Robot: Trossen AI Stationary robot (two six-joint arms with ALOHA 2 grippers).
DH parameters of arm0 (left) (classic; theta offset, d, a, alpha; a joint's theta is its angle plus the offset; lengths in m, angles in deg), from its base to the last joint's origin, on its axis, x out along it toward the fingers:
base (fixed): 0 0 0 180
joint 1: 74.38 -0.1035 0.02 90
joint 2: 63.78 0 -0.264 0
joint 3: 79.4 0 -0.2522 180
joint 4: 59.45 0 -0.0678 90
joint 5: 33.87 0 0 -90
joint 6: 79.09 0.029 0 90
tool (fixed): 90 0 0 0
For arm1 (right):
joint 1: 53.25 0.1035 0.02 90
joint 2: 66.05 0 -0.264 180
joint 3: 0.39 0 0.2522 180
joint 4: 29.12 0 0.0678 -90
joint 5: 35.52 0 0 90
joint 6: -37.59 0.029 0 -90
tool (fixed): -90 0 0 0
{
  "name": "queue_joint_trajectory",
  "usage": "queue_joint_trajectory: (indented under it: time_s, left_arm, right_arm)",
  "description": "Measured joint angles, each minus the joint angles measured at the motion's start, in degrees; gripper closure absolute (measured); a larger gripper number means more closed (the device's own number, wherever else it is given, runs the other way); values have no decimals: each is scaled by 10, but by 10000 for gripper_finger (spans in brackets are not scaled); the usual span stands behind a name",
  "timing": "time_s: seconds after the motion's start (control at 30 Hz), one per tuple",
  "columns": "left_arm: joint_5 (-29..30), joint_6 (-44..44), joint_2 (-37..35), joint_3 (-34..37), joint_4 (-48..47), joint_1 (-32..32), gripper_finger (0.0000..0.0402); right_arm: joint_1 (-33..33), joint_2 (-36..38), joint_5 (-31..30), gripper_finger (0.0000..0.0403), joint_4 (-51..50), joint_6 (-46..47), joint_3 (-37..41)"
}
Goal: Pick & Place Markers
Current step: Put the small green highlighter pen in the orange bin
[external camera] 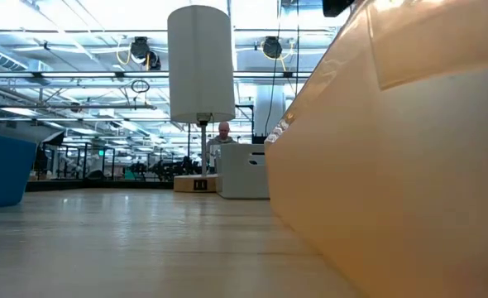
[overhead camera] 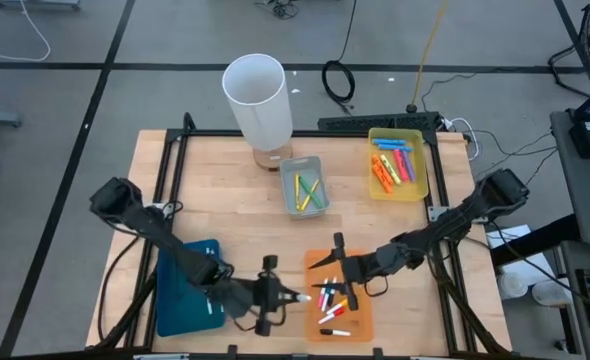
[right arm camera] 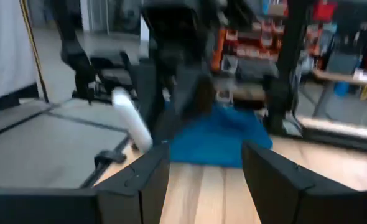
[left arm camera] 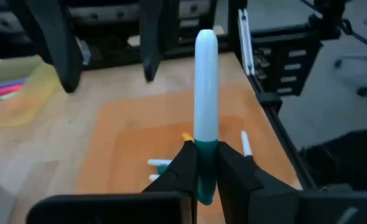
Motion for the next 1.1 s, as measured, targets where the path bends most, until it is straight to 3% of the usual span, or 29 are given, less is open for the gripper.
queue_joint_trajectory:
  time_s: [0.17, 0.33, 0.77, 0.9, 1.03, 1.1]
  left_arm:
    - [-26, -6, 0, 5, 1, -34, 366]
    - [-72, -6, 0, 5, 10, -54, 366]
    - [-115, 4, 0, 4, 26, -85, 366]
    - [-115, 5, 0, 4, 26, -85, 366]
    - [-117, 1, 0, 4, 28, -84, 366]
    - [-119, -2, 0, 4, 28, -84, 360]
  right_arm:
    - [0, -22, 43, 216, 63, -10, 0]
    - [5, -27, 45, 216, 65, -6, 0]
    - [-14, -59, 76, 222, 107, 23, -4]
    - [-23, -59, 107, 270, 108, 19, -4]
    - [-28, -59, 158, 370, 115, -6, -4]
    - [-29, -58, 165, 378, 114, -14, -4]
